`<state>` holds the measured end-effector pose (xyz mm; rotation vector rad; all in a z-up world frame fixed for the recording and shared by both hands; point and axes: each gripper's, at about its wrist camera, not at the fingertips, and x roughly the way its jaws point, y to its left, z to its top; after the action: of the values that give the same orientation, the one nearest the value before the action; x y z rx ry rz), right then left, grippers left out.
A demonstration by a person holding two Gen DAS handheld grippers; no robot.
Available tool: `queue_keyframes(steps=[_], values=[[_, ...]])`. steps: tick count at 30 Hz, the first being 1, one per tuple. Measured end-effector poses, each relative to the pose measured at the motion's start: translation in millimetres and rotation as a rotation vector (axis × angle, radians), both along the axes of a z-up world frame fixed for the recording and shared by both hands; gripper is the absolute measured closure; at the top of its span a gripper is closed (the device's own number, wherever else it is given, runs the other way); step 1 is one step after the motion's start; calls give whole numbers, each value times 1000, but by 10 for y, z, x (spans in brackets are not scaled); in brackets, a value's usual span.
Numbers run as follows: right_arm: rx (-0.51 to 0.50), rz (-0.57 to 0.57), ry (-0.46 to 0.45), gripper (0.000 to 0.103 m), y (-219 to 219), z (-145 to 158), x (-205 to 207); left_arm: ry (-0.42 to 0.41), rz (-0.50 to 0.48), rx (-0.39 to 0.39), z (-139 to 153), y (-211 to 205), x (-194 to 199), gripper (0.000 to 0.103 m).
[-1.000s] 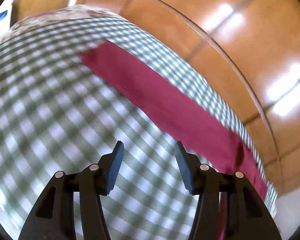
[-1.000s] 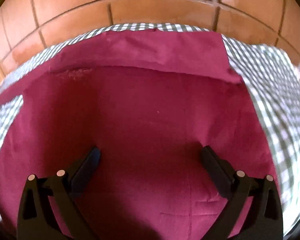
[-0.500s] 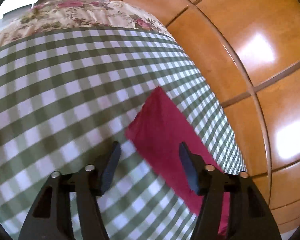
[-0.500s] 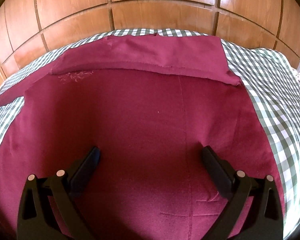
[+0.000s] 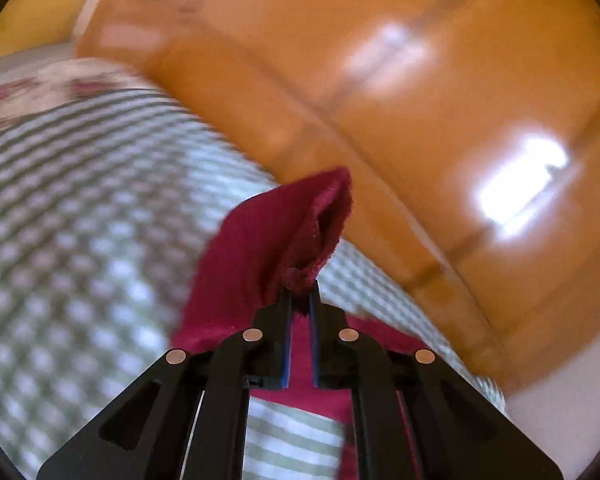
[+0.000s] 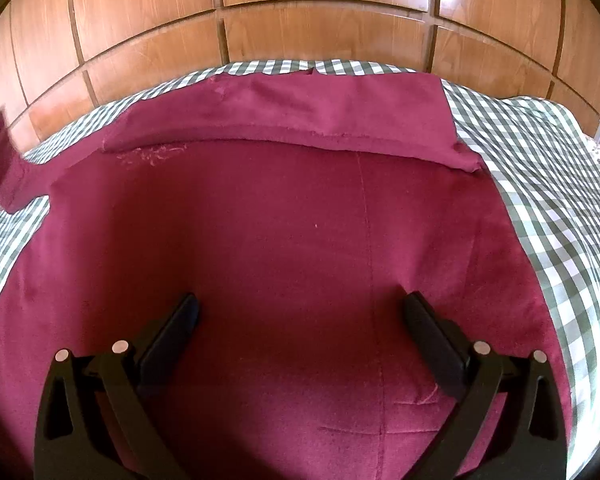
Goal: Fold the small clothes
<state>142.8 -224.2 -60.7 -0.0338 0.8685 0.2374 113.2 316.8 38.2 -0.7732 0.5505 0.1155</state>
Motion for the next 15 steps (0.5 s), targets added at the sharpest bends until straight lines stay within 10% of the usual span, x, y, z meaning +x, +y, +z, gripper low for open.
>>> queue_keyframes(steps=[8, 12, 15], values=[[30, 3, -5, 2, -30, 8, -21, 101, -392, 32, -381, -1769, 541, 95], [43, 5, -8, 2, -42, 11, -24, 171, -470, 131, -603, -2165, 448, 60], [47, 4, -8, 2, -39, 9, -26, 169, -465, 205, -618, -2163, 195, 59]])
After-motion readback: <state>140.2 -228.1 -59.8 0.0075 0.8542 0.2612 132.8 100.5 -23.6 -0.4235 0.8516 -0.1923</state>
